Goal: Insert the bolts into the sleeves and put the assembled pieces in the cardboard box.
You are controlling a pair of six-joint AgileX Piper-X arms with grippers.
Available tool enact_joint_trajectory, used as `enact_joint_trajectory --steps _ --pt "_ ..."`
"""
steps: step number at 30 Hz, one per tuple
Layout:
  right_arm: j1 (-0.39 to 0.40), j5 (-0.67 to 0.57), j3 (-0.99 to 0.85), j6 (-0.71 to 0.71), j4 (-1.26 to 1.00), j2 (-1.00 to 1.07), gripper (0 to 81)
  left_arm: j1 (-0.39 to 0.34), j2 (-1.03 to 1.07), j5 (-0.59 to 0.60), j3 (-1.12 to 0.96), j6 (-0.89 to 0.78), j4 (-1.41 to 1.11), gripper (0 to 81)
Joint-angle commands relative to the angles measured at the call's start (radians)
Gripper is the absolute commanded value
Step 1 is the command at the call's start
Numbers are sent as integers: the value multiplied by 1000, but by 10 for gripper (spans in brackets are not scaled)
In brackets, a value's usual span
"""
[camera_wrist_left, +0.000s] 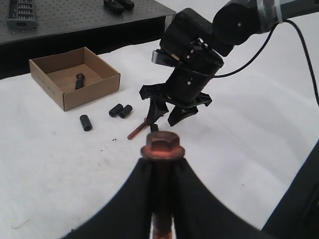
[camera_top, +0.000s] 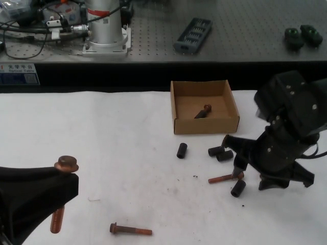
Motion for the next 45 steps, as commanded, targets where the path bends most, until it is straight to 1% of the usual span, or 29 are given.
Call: enact_joint_trajectory --steps 1,5,9,13,18,19,23,31,33,38,42,44,45 --pt "19 1 -9 12 -7 23 440 -6 -9 8 -4 11 -12 6" --pt "38 1 -9 38 -38 34 440 -6 -9 17 -4 11 -12 6" --pt "39 1 -9 41 -49 34 440 -6 -9 17 -4 11 -3 6" --pt "39 31 -9 37 -25 36 435 -6 -9 20 -4 11 2 6" --pt "39 41 1 37 -8 39 327 -6 -9 20 -4 11 2 6" --pt "39 45 1 32 -5 39 319 -6 -9 20 -4 11 2 6" --pt "39 45 4 24 0 49 329 -6 -9 23 -4 11 2 6" --pt "44 45 6 24 19 99 322 -6 -9 23 -4 11 2 6" --pt "44 45 6 22 19 101 284 -6 -9 23 -4 11 2 6" --pt "44 44 6 -5 19 101 120 -6 -9 23 -4 11 2 6" --pt "44 38 6 -22 19 101 3 -6 -9 23 -4 11 2 6" --pt "44 20 4 -40 19 101 53 -6 -9 23 -4 11 2 6" --pt "44 2 2 -51 19 101 53 -6 -9 23 -4 11 2 6"
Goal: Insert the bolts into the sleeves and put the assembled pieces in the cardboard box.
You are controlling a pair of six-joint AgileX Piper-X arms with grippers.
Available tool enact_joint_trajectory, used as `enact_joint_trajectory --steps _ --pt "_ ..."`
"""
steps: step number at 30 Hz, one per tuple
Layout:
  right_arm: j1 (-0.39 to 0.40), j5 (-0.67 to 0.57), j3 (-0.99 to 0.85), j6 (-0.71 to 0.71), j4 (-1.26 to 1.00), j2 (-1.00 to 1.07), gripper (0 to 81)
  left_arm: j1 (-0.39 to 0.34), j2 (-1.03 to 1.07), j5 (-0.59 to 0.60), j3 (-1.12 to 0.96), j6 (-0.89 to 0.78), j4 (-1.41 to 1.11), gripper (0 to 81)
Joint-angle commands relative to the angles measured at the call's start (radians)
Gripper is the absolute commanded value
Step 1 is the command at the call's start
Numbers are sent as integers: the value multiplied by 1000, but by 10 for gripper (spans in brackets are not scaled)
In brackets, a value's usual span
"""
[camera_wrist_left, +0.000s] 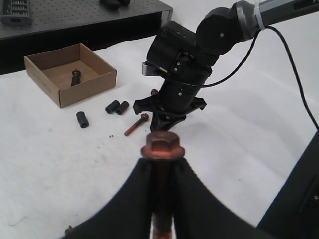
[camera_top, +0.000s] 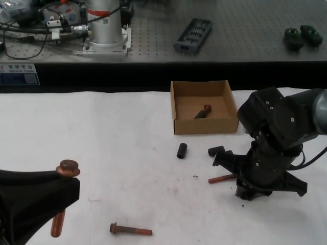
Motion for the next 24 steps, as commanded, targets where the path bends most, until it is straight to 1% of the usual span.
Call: enact_joint_trajectory --steps 1,5,10,13,17,20,24 --pt "2 -63 6 -28 6 35 53 -6 -9 9 -4 8 -9 6" --pt "2 -130 2 -60 6 20 53 -6 -9 9 -4 8 -9 6" --pt "2 -184 -11 -127 4 -38 53 -6 -9 4 -4 8 -16 6" --pt "2 -212 -21 -215 4 -101 53 -6 -9 4 -4 8 -26 6" --pt "2 -219 -15 -323 13 -204 53 -6 -7 -12 -4 8 -78 6" --pt "16 -235 -14 -381 36 -302 53 -6 14 -54 -4 2 -145 6" --pt "70 -221 -12 -492 90 -445 53 -6 77 -66 -4 -12 -245 6"
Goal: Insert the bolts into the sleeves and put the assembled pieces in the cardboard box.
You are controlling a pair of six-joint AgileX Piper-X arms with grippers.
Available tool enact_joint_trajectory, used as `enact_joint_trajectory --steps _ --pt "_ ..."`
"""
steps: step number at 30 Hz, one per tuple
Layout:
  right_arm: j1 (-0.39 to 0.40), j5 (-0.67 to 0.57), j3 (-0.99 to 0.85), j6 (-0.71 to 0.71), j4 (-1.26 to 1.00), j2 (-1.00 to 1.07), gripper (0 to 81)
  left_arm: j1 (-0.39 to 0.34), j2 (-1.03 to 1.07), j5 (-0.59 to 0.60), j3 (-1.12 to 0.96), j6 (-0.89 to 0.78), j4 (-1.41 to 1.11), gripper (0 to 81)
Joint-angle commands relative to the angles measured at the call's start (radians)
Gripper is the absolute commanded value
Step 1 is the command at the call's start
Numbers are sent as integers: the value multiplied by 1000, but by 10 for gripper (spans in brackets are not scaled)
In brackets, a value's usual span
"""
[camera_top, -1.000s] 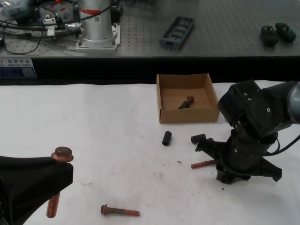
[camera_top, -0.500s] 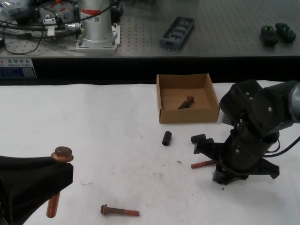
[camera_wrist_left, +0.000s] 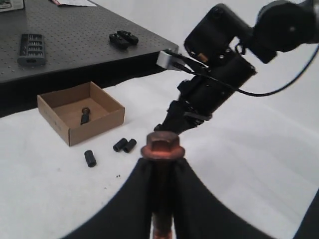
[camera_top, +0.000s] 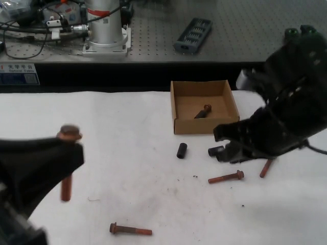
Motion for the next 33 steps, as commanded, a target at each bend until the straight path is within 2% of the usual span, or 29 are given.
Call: enact_joint_trajectory --steps 1,4,8,17,22,27,30,33 --pt "61 13 -2 -131 57 -155 53 -6 86 -33 -4 -11 -169 6" --pt "113 73 63 -150 4 -293 53 -6 149 -36 -4 -16 -258 6" --pt "158 95 244 -146 -121 -533 53 -4 225 -59 -4 -22 -378 6" --pt "171 64 692 -169 -505 -1063 53 -3 358 -38 -4 -15 -580 6" --pt "171 50 877 -283 -667 -1234 53 -3 442 100 -4 -15 -701 6" --pt "171 10 1017 -366 -838 -1279 53 -3 528 279 -4 27 -783 6" --pt "171 5 1036 -398 -937 -1274 53 -3 576 348 -4 40 -806 6" --pt "171 10 1036 -431 -928 -1274 53 -5 610 406 -4 40 -843 6"
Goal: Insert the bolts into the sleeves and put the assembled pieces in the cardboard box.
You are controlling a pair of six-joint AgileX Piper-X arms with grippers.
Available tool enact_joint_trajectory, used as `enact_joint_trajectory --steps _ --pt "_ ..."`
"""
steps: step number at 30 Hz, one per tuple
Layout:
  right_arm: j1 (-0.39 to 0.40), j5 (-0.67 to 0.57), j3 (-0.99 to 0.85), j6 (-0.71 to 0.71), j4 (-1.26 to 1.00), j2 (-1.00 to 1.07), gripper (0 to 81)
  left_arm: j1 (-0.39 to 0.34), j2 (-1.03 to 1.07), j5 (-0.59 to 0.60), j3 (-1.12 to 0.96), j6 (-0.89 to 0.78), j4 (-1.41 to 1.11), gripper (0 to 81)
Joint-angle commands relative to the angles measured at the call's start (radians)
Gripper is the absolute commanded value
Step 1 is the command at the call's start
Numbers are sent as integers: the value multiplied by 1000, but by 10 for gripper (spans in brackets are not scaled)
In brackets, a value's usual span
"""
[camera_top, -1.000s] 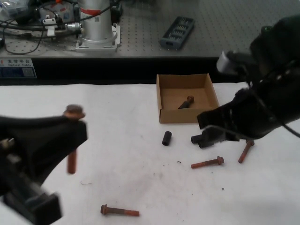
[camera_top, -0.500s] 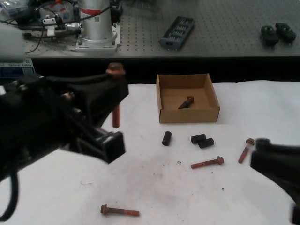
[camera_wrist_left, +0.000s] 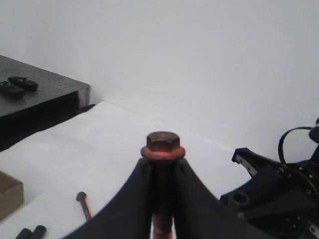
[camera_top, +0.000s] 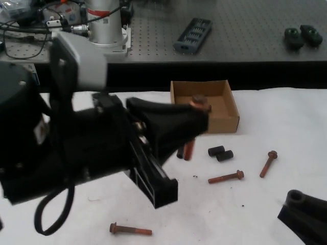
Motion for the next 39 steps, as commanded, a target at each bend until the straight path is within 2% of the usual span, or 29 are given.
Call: enact_joint_trajectory --steps 1,6,11,22,34,39 --pt "3 -6 -12 -57 -59 -7 53 -8 68 165 -5 33 -107 6" --pt "3 -4 -12 -57 -85 63 53 -56 102 184 -5 83 -185 6" --pt "3 -29 -12 -59 -285 218 53 -97 128 184 13 116 -232 6" --pt "3 -150 -12 -28 -639 624 53 -97 133 141 206 1 -596 6" --pt "3 -262 -12 62 -1031 904 53 -97 133 135 210 -6 -606 6" --pt "3 -281 -12 77 -1049 920 53 -97 154 135 210 -6 -606 6"
